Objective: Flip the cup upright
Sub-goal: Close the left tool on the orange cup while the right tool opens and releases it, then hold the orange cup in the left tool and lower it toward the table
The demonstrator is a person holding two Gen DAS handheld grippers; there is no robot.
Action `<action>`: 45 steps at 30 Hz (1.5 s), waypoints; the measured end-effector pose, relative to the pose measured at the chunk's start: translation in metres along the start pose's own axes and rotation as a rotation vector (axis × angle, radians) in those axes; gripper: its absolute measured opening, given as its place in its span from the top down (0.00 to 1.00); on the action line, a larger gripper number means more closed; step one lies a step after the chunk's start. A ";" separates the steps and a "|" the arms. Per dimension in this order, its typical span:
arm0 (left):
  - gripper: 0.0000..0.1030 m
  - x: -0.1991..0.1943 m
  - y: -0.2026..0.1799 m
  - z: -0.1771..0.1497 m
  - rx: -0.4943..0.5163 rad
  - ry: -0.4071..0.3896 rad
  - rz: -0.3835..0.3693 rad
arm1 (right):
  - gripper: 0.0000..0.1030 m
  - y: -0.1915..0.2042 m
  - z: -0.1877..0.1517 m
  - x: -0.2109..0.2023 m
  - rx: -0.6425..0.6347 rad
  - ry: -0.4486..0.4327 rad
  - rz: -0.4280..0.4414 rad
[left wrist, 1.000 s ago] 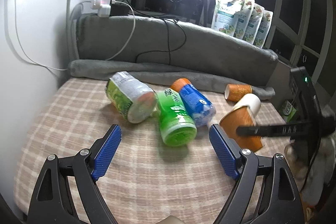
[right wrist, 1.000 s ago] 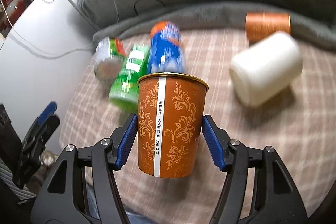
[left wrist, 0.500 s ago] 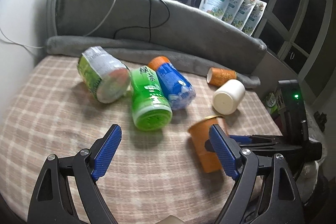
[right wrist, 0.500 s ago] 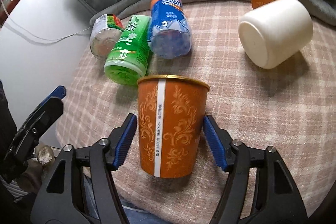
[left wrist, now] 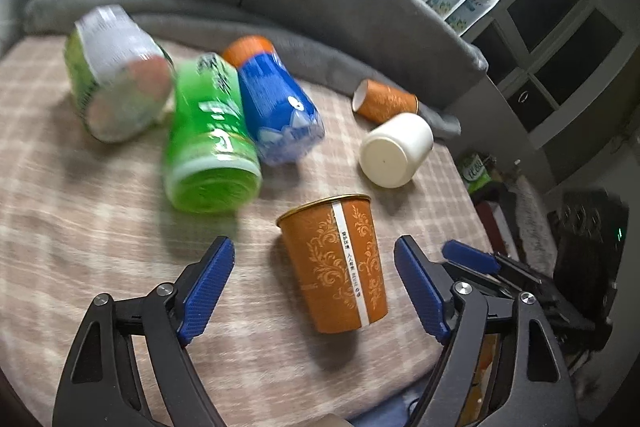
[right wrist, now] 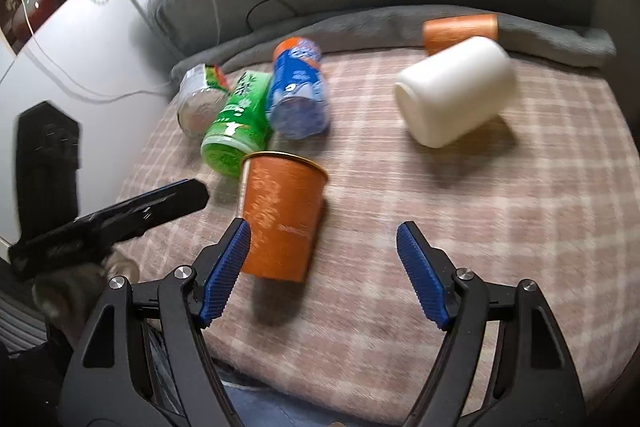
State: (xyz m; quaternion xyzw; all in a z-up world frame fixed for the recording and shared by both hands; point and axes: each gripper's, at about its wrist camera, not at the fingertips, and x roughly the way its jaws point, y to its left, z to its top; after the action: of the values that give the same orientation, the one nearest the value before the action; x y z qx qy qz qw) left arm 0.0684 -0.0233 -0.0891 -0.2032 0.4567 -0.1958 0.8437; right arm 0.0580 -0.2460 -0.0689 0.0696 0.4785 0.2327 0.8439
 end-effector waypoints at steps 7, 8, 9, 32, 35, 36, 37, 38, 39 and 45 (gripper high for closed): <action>0.26 0.022 -0.004 0.007 -0.031 0.070 -0.042 | 0.24 -0.024 -0.013 -0.013 0.060 -0.017 -0.018; 0.26 0.025 -0.005 0.008 -0.035 0.078 -0.045 | 0.24 -0.028 -0.014 -0.013 0.070 -0.016 -0.018; 0.26 0.027 -0.005 0.009 -0.039 0.084 -0.047 | 0.24 -0.030 -0.015 -0.013 0.077 -0.016 -0.017; 0.36 0.058 -0.004 0.017 -0.053 0.138 -0.033 | 0.24 -0.043 -0.022 -0.015 0.120 -0.036 -0.028; 0.37 0.055 -0.007 0.017 -0.037 0.127 -0.028 | 0.24 -0.042 -0.022 -0.016 0.117 -0.041 -0.031; 0.37 0.055 -0.008 0.017 -0.033 0.122 -0.028 | 0.24 -0.042 -0.022 -0.016 0.116 -0.043 -0.033; 0.37 0.053 -0.010 0.017 -0.029 0.117 -0.026 | 0.24 -0.042 -0.022 -0.017 0.117 -0.044 -0.033; 0.37 0.052 -0.011 0.017 -0.021 0.107 -0.021 | 0.24 -0.042 -0.022 -0.017 0.118 -0.044 -0.033; 0.37 0.050 -0.012 0.017 -0.015 0.101 -0.018 | 0.24 -0.042 -0.022 -0.017 0.118 -0.044 -0.032; 0.37 0.040 -0.021 0.015 0.033 0.049 0.005 | 0.24 -0.043 -0.022 -0.018 0.123 -0.048 -0.033</action>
State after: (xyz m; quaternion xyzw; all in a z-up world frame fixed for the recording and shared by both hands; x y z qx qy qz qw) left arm 0.0978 -0.0589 -0.0983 -0.1829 0.4746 -0.2060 0.8360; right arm 0.0460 -0.2941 -0.0809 0.1190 0.4725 0.1871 0.8530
